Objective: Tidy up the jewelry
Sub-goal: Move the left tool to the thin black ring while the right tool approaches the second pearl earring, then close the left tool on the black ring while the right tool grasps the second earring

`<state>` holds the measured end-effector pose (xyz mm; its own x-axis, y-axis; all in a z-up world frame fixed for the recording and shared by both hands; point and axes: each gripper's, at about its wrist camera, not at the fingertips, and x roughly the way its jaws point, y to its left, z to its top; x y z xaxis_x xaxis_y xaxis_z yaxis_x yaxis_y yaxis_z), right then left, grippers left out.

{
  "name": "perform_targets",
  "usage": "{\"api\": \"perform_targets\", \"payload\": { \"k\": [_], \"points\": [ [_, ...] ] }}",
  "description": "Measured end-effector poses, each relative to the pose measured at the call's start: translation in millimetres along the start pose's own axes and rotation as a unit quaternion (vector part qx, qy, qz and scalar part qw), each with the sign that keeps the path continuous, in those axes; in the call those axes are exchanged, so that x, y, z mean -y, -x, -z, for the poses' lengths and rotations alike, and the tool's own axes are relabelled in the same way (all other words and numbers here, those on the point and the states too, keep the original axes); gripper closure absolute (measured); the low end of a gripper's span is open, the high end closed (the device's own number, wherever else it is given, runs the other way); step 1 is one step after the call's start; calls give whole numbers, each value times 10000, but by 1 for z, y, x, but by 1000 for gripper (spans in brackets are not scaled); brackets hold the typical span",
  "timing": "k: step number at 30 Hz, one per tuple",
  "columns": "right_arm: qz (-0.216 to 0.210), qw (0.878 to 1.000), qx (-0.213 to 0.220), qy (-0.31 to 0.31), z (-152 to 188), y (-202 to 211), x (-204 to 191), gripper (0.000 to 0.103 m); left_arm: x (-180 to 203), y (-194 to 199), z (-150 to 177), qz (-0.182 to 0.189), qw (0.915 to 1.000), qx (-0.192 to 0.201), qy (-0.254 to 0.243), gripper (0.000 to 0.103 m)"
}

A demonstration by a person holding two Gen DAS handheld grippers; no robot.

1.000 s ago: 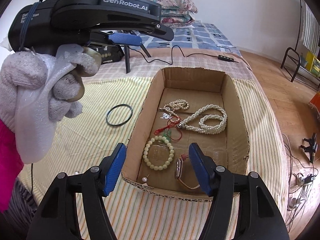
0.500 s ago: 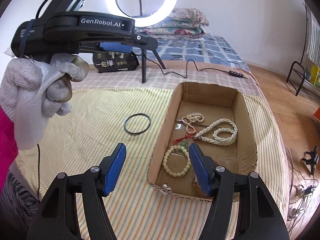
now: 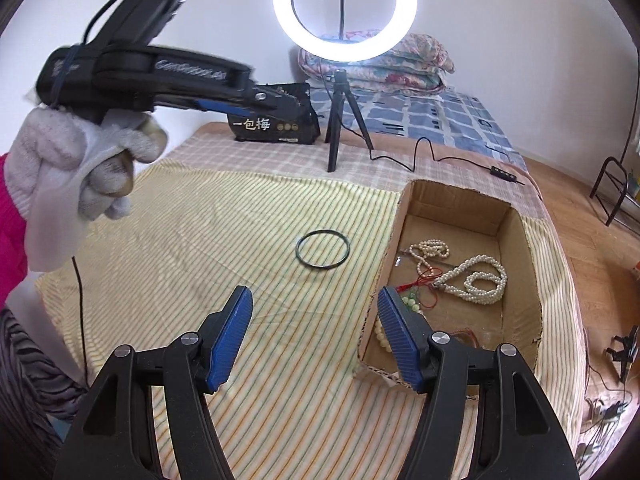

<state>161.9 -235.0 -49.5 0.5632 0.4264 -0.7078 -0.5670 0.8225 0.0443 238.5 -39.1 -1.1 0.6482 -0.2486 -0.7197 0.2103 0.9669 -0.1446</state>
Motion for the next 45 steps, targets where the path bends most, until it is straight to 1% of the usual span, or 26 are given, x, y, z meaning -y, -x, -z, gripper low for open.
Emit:
{"api": "perform_targets", "payload": {
  "k": [4, 6, 10, 12, 13, 17, 18, 19, 20, 21, 26, 29, 31, 38, 40, 41, 45],
  "points": [
    [-183, 9994, -162, -259, -1, -4, 1, 39, -21, 14, 19, -41, 9999, 40, 162, 40],
    [-231, 9990, -186, -330, 1, -5, -2, 39, -32, 19, 28, 4, 9995, 64, 324, 40],
    [-303, 9987, -305, -263, 9, -10, -15, 39, -51, 16, 41, 31, 9983, -43, 572, 40],
    [-371, 9983, -379, -228, 15, -13, -24, 39, -55, 12, 44, 52, 9980, -99, 630, 45],
    [-400, 9981, -417, -196, 18, -15, -28, 39, -57, 9, 46, 95, 9977, -124, 663, 45],
    [-570, 9966, -590, -106, 30, -28, -49, 39, -56, -7, 47, 212, 9971, -233, 693, 48],
    [-621, 9959, -656, -69, 33, -32, -55, 41, -55, -11, 48, 252, 9969, -270, 693, 50],
    [-660, 9953, -709, -27, 36, -35, -60, 45, -53, -16, 48, 301, 9967, -314, 688, 51],
    [-706, 9944, -791, 18, 39, -40, -65, 52, -51, -21, 47, 340, 9966, -354, 665, 51],
    [-747, 9935, -859, 44, 41, -45, -69, 56, -49, -26, 47, 364, 9966, -399, 624, 51],
    [-754, 9907, -1128, -76, 54, -64, -78, 58, -42, -53, 52, 416, 9955, -721, 444, 51],
    [-689, 9899, -1220, -194, 60, -72, -78, 63, -44, -68, 55, 432, 9942, -893, 414, 51],
    [-666, 9896, -1255, -244, 61, -76, -76, 63, -48, -77, 57, 472, 9927, -1001, 475, 55],
    [-573, 9892, -1329, -241, 62, -85, -77, 64, -52, -108, 48, 553, 9875, -1250, 782, 55],
    [-585, 9884, -1382, -245, 63, -87, -78, 68, -49, -117, 47, 528, 9862, -1340, 813, 59],
    [-602, 9878, -1414, -260, 64, -89, -78, 70, -48, -123, 47, 520, 9852, -1406, 833, 63],
    [-602, 9871, -1455, -275, 67, -93, -76, 70, -45, -140, 50, 432, 9829, -1578, 847, 64]
  ]
}}
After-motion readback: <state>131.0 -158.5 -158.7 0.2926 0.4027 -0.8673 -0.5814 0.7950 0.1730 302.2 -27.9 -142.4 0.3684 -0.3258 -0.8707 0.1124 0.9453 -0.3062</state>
